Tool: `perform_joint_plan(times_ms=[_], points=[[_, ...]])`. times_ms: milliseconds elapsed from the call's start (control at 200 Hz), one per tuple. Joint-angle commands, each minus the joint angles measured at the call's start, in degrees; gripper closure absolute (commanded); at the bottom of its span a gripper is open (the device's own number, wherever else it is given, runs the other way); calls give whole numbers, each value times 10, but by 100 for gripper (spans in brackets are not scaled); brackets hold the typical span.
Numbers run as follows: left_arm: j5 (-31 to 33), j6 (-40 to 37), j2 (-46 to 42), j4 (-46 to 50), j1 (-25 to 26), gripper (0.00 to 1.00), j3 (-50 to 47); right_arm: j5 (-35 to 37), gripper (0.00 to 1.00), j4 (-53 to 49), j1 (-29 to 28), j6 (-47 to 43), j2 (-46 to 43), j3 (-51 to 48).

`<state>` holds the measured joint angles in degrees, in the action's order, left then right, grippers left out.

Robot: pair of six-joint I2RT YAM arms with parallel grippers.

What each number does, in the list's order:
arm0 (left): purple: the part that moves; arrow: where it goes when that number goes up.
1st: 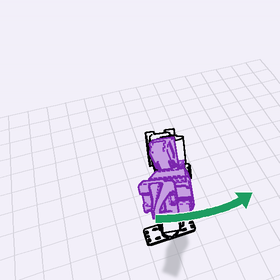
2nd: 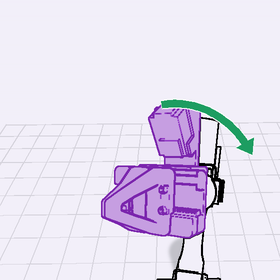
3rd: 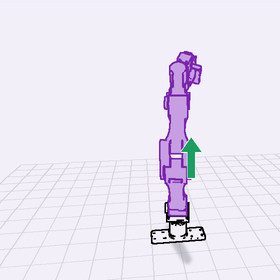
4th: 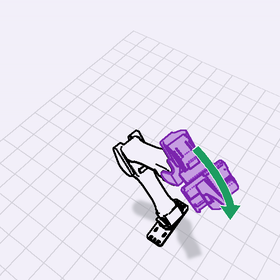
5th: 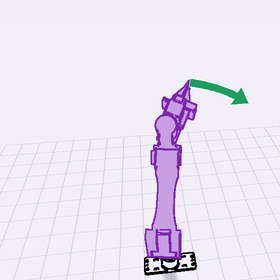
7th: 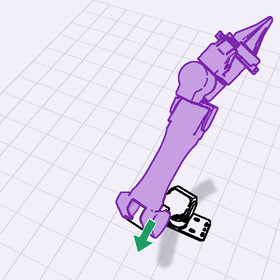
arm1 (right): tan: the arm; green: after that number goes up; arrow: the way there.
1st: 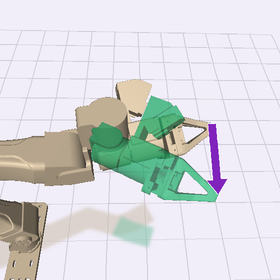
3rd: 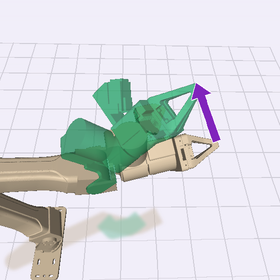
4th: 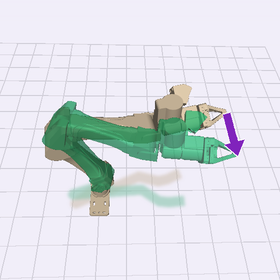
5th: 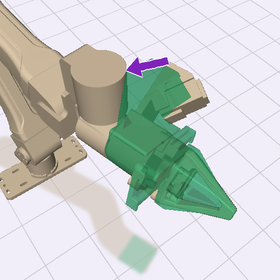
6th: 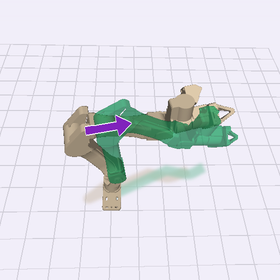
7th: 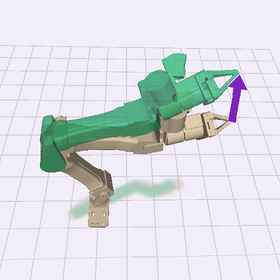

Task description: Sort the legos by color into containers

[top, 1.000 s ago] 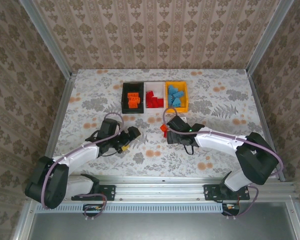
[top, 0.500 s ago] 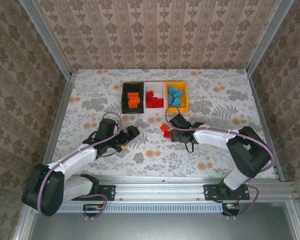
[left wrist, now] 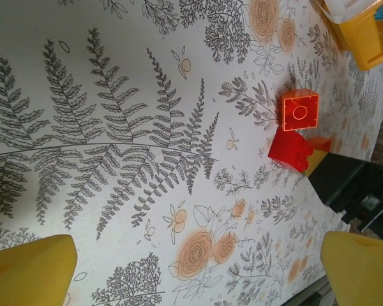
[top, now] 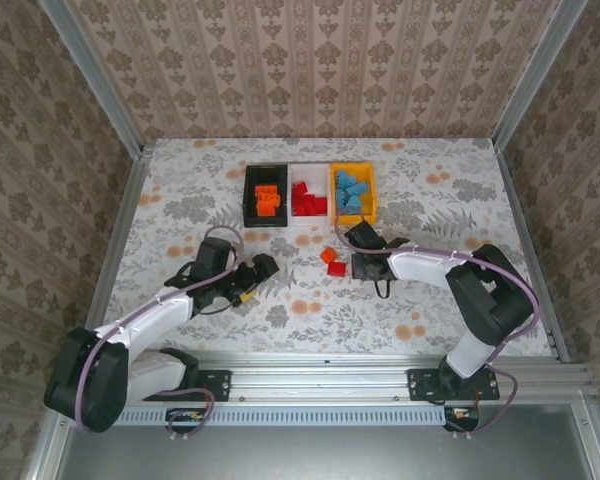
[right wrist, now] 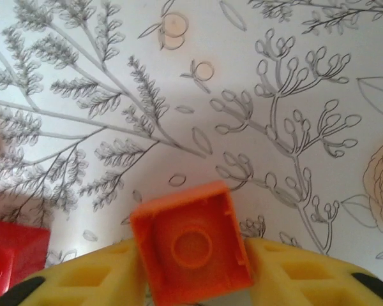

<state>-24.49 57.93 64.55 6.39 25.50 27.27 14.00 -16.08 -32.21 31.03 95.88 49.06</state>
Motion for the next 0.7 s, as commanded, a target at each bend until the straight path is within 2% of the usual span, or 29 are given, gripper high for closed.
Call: perform_joint_plan(times_ms=[0,170,315,515,695], points=[[-5,-48,-33,58,-44,0,22,-6,66,31,7,-15,28,3],[-46,-56,-74,77,-133,0,18,7,72,-21,0,-9,-20,44],[-67,-57,-66,100,-165,0,43,20,74,-45,-44,-12,-10,156],[-93,-43,-65,93,-200,0,36,10,74,-39,-104,-42,147,378],[-138,-48,-54,98,-202,0,31,-3,74,5,-120,-76,265,502]])
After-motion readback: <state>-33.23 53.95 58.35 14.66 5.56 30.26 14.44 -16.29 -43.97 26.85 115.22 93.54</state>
